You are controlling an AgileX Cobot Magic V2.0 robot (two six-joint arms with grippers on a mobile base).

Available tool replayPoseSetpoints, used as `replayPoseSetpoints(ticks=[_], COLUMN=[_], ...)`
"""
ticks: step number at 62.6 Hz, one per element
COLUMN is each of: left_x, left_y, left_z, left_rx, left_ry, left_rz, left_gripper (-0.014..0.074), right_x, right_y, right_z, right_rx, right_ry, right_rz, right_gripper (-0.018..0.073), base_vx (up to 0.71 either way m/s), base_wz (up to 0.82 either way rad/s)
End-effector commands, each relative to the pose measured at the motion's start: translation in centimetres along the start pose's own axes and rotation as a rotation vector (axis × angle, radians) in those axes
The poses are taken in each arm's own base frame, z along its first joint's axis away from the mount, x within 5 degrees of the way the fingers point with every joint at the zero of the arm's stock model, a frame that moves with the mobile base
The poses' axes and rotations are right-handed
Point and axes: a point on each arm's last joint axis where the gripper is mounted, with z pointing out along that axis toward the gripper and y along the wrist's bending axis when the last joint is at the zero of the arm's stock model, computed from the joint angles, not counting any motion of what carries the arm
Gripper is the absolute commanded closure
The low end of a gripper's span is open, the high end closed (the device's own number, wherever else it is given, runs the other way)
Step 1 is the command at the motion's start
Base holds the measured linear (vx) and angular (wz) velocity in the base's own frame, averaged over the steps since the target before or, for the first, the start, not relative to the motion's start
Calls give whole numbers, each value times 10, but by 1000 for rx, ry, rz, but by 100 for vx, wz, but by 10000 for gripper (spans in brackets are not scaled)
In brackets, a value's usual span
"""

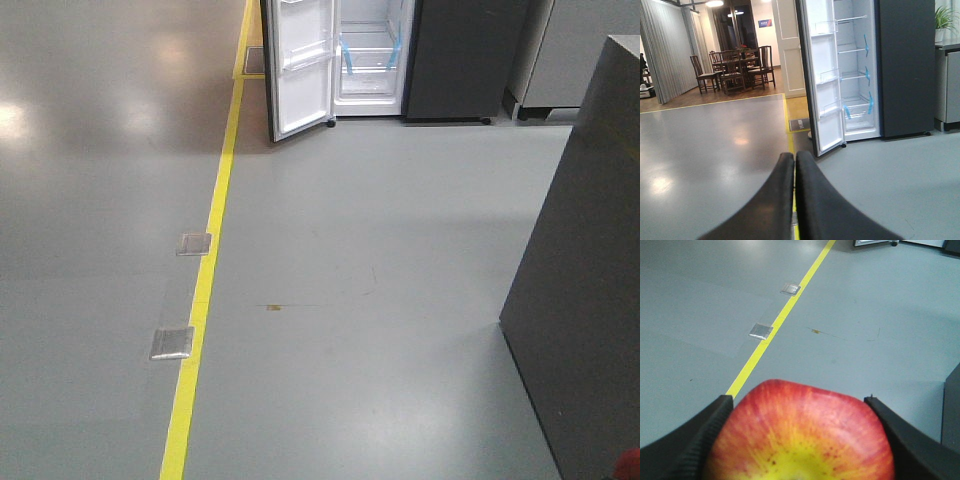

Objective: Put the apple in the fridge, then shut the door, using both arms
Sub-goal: 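Drive the base toward the open silver fridge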

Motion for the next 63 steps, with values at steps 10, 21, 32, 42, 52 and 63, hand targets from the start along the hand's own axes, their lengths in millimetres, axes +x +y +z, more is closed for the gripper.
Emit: replayPoseSetpoints(ticks=[10, 21, 32, 42, 52, 63], left_x=[0, 0, 0, 0, 0, 0], left_y=[0, 0, 0, 0, 0, 0], left_z=[-1, -1, -1, -1, -1, -1], left_rx=[2, 2, 2, 2, 2, 2], left_ry=[-69, -69, -69, -69, -69, -69], left_rz=[-10, -10, -10, -10, -10, -10], left_gripper=[603, 603, 603, 603, 603, 603], right_x=[-13, -13, -13, -13, -13, -13], right_y=[-1, -1, -1, -1, -1, -1], right_z=[-4, -4, -4, -4, -4, -4], right_rx=[12, 12, 12, 12, 12, 12], right_ry=[-83, -83, -83, -83, -83, -83], right_rz=[8, 8, 8, 8, 8, 8], right_gripper=[203, 203, 203, 203, 203, 203], base_vx=[25, 25, 25, 25, 26, 27], base_wz=[1, 0, 2, 2, 1, 1])
